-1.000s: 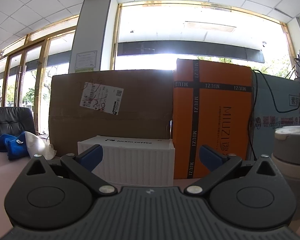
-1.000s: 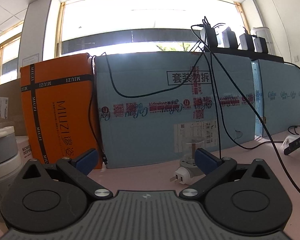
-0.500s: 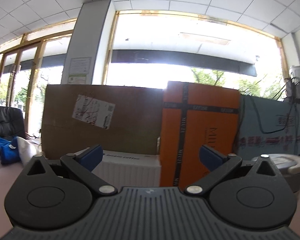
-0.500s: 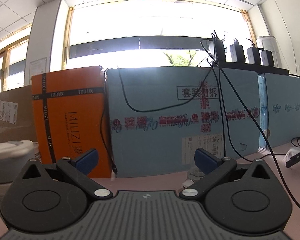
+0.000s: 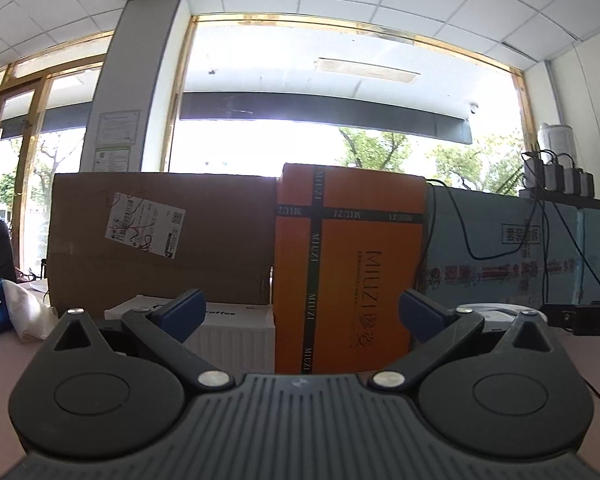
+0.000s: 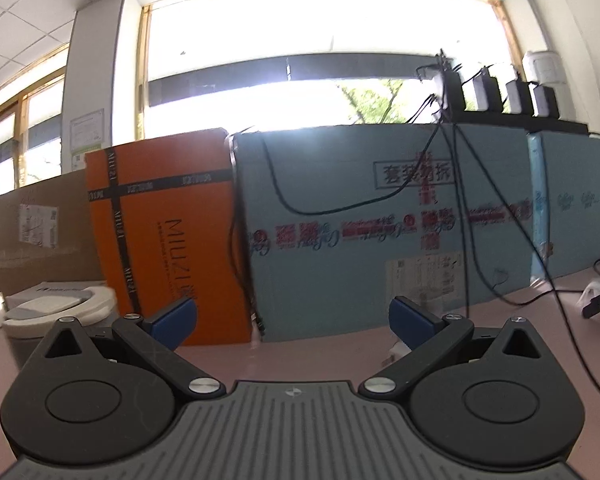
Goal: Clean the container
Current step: 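Grasp the grey-and-white mug with the left gripper while the right gripper grasps the white paper towel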
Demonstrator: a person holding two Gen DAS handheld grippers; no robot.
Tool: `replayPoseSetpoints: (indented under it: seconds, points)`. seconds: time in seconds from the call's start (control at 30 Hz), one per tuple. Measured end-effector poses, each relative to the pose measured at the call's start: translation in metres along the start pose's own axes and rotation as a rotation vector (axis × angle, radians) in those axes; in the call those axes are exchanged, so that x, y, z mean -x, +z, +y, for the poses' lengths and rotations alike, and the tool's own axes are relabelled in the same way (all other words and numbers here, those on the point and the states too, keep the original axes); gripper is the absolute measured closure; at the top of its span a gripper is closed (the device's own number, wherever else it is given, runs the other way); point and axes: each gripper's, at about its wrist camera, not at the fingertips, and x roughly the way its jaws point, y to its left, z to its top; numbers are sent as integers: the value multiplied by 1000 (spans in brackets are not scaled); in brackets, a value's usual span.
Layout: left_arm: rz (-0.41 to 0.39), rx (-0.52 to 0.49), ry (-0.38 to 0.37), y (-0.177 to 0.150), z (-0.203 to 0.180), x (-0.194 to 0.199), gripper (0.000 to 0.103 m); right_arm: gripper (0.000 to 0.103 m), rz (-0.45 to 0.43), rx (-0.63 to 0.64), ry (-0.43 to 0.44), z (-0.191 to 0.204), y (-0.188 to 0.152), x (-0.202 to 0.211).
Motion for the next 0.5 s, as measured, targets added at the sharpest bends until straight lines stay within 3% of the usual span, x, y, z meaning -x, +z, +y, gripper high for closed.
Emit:
replayPoseSetpoints:
  seconds: [0.3,0.5]
  points:
    - [24,-48,-188,-5,-6,14,0,0,98,-1,160,6,-6,16]
    - [35,-72,-218,-8,-8,15,0,1,222,51,326,14,-11,34]
